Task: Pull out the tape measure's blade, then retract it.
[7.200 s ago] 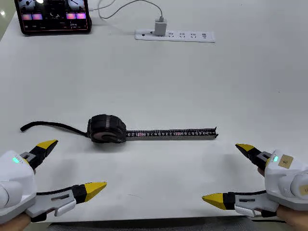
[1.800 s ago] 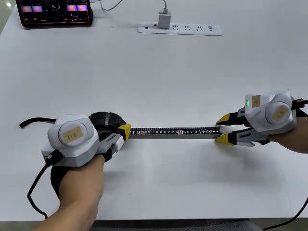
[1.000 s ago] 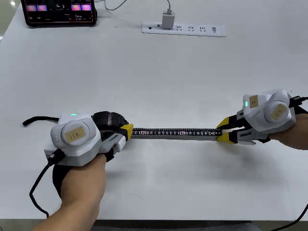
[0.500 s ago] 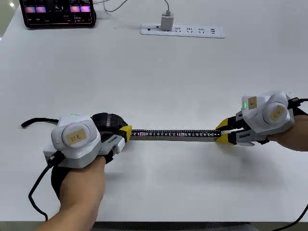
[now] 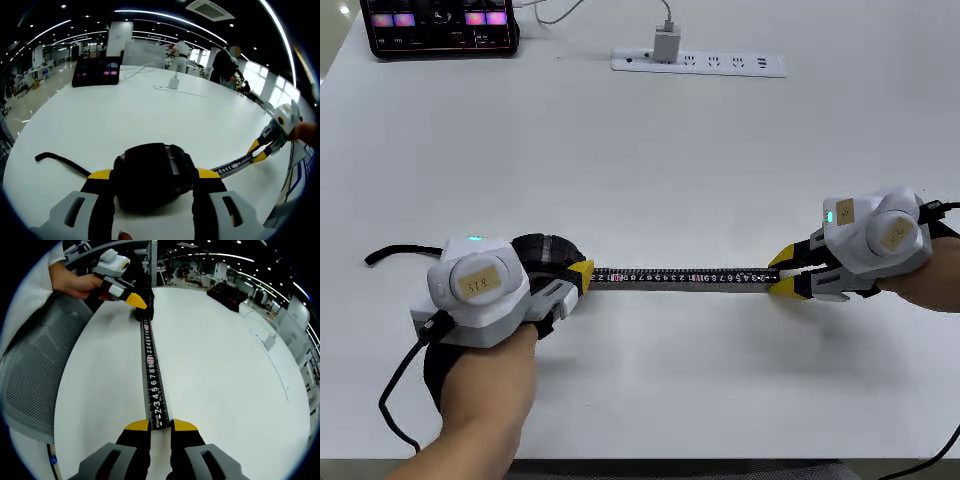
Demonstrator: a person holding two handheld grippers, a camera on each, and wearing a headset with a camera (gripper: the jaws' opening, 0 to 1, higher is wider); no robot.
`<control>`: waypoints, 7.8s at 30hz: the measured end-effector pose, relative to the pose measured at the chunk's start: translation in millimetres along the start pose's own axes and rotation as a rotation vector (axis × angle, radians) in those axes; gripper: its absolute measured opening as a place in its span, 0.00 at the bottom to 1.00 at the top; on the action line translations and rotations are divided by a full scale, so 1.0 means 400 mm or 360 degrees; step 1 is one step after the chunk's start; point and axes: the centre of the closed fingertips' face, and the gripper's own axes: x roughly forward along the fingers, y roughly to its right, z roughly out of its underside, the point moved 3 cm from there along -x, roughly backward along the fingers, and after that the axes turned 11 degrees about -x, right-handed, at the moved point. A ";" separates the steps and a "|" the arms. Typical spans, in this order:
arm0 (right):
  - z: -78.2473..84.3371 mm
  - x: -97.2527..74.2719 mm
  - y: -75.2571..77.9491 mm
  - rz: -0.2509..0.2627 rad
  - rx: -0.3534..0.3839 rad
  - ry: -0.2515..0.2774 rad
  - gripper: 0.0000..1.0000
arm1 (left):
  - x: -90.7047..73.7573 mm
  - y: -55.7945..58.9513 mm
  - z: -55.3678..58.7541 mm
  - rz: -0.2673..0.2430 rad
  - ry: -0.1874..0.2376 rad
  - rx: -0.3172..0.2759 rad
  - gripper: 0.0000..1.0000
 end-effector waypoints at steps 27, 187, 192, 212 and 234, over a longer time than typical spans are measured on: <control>-0.038 0.024 0.005 0.0009 -0.0033 0.0016 0.10 | 0.001 -0.002 -0.002 0.0019 -0.0012 -0.0032 0.58; -0.460 0.302 0.018 -0.0146 -0.0090 0.0343 0.19 | -0.007 -0.007 -0.004 0.0108 -0.0032 -0.0137 0.60; -0.458 0.301 0.015 -0.0154 -0.0088 0.0340 0.22 | -0.011 -0.008 -0.001 0.0117 -0.0053 -0.0147 0.59; -0.460 0.275 0.026 -0.0080 -0.0018 0.0368 0.30 | -0.038 -0.001 -0.014 0.0161 -0.0025 -0.0097 0.56; -0.437 0.203 0.027 0.0053 0.0175 0.0455 0.39 | -0.074 0.014 -0.049 0.0253 0.0015 0.0004 0.59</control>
